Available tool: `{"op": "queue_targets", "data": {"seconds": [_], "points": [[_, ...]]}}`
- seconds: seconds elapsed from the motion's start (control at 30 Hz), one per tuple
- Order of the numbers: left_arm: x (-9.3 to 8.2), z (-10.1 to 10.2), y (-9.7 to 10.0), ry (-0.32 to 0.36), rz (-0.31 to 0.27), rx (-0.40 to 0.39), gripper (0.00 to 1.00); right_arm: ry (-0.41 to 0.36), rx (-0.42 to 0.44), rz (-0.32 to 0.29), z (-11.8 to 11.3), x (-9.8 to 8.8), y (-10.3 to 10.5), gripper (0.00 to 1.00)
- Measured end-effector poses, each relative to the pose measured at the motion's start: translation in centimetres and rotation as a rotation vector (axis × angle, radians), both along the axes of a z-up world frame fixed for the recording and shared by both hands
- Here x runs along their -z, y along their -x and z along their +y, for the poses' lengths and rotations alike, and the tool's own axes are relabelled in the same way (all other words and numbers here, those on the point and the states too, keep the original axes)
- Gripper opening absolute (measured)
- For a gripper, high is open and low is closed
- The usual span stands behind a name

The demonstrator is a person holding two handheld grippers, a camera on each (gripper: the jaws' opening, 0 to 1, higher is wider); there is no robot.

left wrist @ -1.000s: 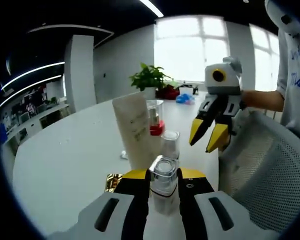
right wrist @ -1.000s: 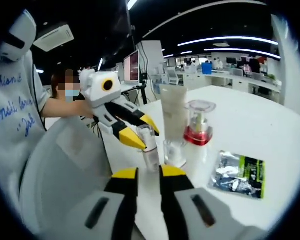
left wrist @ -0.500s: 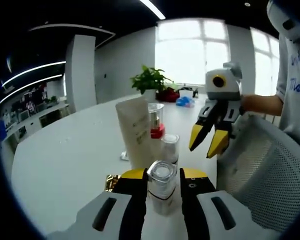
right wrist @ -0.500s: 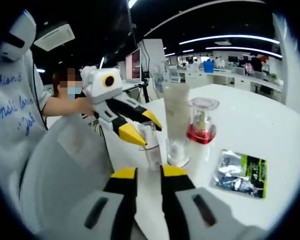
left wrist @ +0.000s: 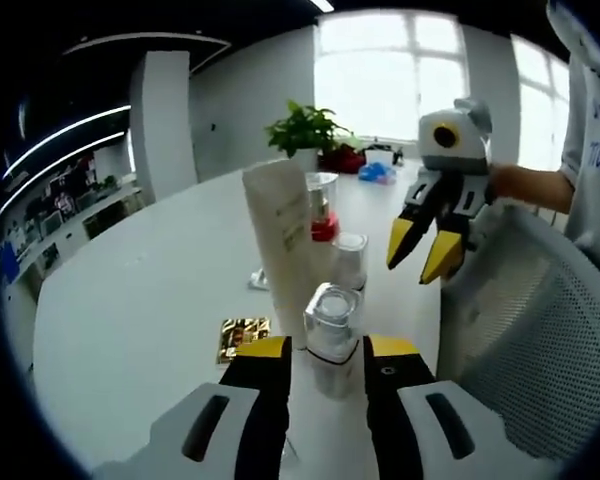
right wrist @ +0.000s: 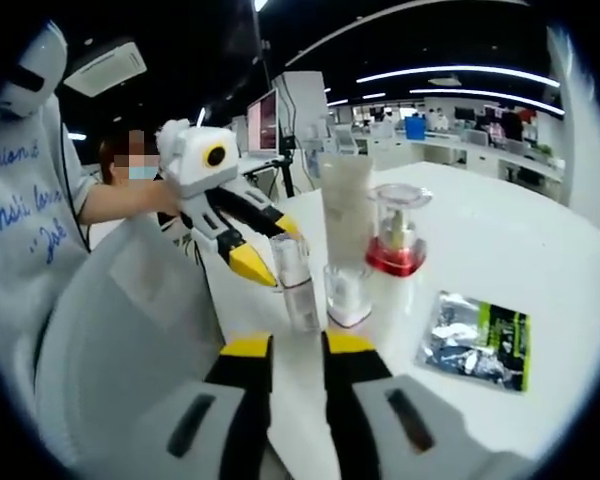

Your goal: Arrange the skincare products in the storage area until every visible bottle or jar stands upright without overlapping.

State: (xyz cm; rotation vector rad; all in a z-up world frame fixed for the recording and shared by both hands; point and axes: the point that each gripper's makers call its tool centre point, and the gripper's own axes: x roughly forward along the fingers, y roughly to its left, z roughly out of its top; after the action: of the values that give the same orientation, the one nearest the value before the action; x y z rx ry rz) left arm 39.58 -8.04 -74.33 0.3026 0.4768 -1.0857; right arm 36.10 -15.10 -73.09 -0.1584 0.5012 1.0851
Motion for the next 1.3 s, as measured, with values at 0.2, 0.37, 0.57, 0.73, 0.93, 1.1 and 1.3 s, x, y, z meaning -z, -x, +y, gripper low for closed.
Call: {"op": "queue_targets", "data": {"seconds": [0.2, 0.37, 0.57, 0.73, 0.93, 1.1, 1.3], "points": [[1.9, 0.3, 0.4, -0.071, 0.06, 0.002, 0.24, 0.028, 0.017, 0.006, -0.4, 0.5, -0.4, 0.19], [2.8, 0.6, 0.2, -0.11, 0.077, -0.009, 0.21, 0.077, 0.04, 0.009, -0.8, 1.3, -0.9, 0.18], [3.4, 0.4, 0.3, -0.138, 0.105, -0.005, 0.18, 0.103, 0.059, 0.014, -0.9, 1.8, -1.6, 0.17], [4.0, 0.3, 0.3, -0.159, 0.118, -0.01, 0.14, 0.163, 0.071, 0.014, -1.2, 2.6, -2.1, 0.16], [4.5, 0.1, 0.4, -0.171, 0.132, -0.01, 0.14, 0.188, 0.066, 0.024, -0.9, 3.3, -2.5, 0.16], [4.6, -0.2, 0.3, -0.169, 0.137, -0.015, 0.12, 0.212, 0.074, 0.032, -0.9, 3.9, -2.8, 0.16], [4.7, -0.6, 0.1, -0.171, 0.147, -0.021, 0.11, 0.218, 0.079, 0.043, -1.0, 4.2, -3.1, 0.16]]}}
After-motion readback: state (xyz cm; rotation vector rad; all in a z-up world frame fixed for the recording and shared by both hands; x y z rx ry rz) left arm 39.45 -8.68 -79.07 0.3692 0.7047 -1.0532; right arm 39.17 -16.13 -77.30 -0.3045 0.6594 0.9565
